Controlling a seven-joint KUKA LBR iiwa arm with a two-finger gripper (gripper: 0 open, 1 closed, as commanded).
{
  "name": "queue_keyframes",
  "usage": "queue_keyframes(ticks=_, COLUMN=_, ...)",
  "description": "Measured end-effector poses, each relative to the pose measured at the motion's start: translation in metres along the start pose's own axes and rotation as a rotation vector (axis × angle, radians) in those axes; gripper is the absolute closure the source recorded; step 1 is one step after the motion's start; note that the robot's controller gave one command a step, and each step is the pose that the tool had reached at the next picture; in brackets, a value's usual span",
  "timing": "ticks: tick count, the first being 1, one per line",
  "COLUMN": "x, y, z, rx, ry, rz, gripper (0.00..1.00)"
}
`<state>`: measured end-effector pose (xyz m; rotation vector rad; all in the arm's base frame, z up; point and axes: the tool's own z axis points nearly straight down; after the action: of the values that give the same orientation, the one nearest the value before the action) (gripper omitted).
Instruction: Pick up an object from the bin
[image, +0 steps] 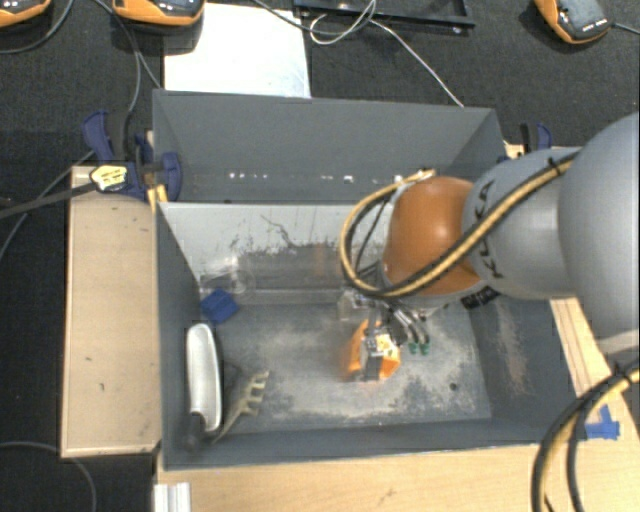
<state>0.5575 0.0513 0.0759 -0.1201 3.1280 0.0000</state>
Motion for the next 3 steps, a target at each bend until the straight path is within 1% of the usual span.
queue_keyframes(ticks=1, x=0.044, y=-0.02, z=0.005, rx=-0.001, ry=0.011, rz=-0.083, gripper=0.0)
queue_keyframes(ticks=2, x=0.019, y=-0.056, z=0.005, rx=0.002, ry=-0.006, rz=-0.072, gripper=0.0)
queue_keyframes(ticks=3, x=0.007, y=-0.022, z=0.005, rx=-0.001, ry=0.006, rz=-0.129, gripper=0.0)
